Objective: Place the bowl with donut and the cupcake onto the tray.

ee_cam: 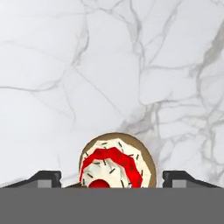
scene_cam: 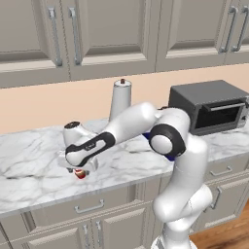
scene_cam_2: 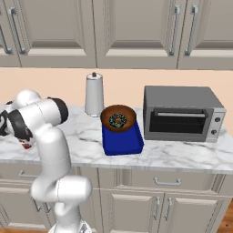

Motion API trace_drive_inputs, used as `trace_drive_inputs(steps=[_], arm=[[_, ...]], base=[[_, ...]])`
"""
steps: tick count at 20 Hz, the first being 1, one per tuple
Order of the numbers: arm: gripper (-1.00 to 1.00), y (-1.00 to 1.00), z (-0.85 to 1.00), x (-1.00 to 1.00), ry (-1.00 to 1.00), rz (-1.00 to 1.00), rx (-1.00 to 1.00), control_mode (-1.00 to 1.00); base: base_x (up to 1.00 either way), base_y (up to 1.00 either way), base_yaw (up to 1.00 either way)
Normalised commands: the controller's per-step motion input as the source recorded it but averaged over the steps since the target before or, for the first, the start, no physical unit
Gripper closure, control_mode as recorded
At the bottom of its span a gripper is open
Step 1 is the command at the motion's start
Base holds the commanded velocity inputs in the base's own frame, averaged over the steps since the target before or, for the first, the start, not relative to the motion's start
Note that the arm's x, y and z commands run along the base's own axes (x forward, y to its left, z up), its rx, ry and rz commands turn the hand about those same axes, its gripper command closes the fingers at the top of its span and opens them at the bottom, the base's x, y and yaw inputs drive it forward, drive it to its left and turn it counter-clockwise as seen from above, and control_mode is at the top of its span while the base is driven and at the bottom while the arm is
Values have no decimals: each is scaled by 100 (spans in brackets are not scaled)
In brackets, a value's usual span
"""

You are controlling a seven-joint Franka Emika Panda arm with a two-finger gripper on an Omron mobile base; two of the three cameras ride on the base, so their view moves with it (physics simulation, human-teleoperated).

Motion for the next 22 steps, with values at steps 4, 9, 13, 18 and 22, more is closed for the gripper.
trace_drive_inputs(steps=[4, 9, 13, 18, 22], arm=[[100, -19, -28, -16, -1, -4, 1, -100], [100, -50, 39, -10, -2, -11, 0, -100], [100, -77, 37, -32, -11, -7, 0, -100], [100, -89, 36, -37, -18, 0, 0, -100], [100, -70, 70, -13, -7, 10, 0, -100]], base=[[0, 0, 0], [0, 0, 0], [0, 0, 0], [0, 0, 0], [0, 0, 0]])
